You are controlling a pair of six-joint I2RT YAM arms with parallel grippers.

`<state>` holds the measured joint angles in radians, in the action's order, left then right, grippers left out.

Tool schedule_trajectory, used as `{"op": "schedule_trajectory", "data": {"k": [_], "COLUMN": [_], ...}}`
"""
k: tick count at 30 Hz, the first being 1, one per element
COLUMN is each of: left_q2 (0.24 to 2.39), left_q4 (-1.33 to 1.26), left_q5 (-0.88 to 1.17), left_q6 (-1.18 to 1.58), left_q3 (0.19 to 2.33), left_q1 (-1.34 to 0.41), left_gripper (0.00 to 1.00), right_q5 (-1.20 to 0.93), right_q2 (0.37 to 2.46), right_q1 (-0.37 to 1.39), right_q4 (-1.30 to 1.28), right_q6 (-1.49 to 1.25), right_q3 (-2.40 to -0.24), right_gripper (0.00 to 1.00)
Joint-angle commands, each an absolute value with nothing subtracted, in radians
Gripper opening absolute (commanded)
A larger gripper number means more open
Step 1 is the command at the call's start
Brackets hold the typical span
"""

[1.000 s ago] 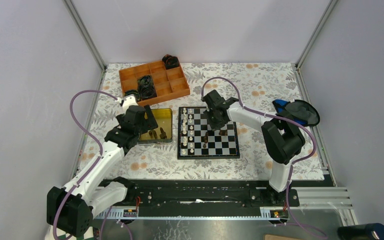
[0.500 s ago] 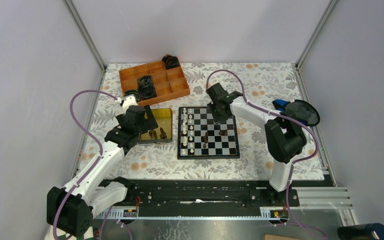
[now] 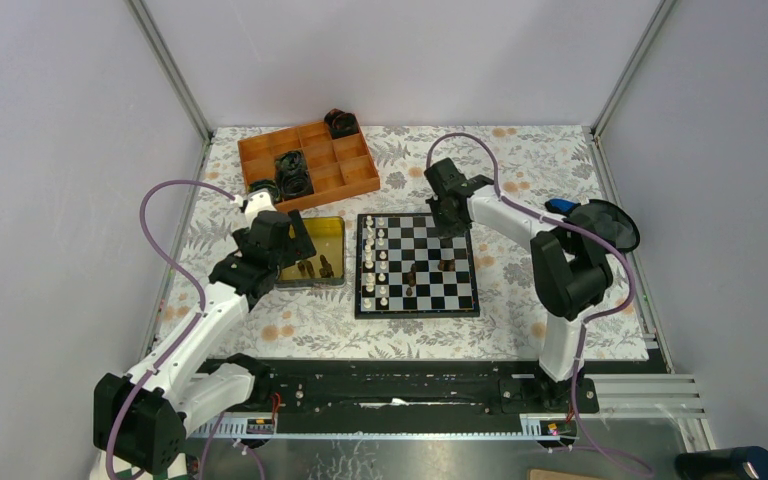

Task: Set up the chess pieces on the board
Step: Pick up the chess piece from the chessboard, then place the chess piece on the chessboard.

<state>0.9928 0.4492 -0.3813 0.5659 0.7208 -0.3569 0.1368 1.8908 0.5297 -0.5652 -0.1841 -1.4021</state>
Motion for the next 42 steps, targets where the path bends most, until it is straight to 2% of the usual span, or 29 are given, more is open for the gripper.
{"op": "schedule_trajectory", "data": {"k": [1,18,20,24,26,42], "left_q2": [0.987,0.991,0.992,0.994,0.993,0.981], "left_q4": [0.419,0.419,0.419,0.419,0.418,0.419], "left_q5": [-0.383,-0.384,-0.385,-0.384,-0.384,-0.386], "left_q6": [0.557,0.555,0.555,0.555,0.555,0.560], "left_q3": [0.712,0.712,0.712,0.714,0.713,0.711], "left_q1": [-0.348,-0.348,-0.348,-0.348,-0.348,-0.348], "left_gripper": [0.99,0.99,0.99,0.99,0.99,0.99], "right_q5": [0.138,0.118,0.118,0.111,0.112,0.131], "right_q2": [1.917,1.961,1.960,1.959,1.952,1.823], "right_q1": [0.516,0.497,0.495,0.494,0.495,0.535], "right_q4": [-0.571,-0.562,-0.561,-0.566,-0.565,-0.628], "right_q6": [-0.197,-0.198,-0.197,-0.193,-0.193,-0.178], "right_q3": [-1.445,-1.454,-1.454,-1.461,-1.465,-1.499], "right_gripper": [0.00,0.03,0.08,0.28,0.33,0.42]}}
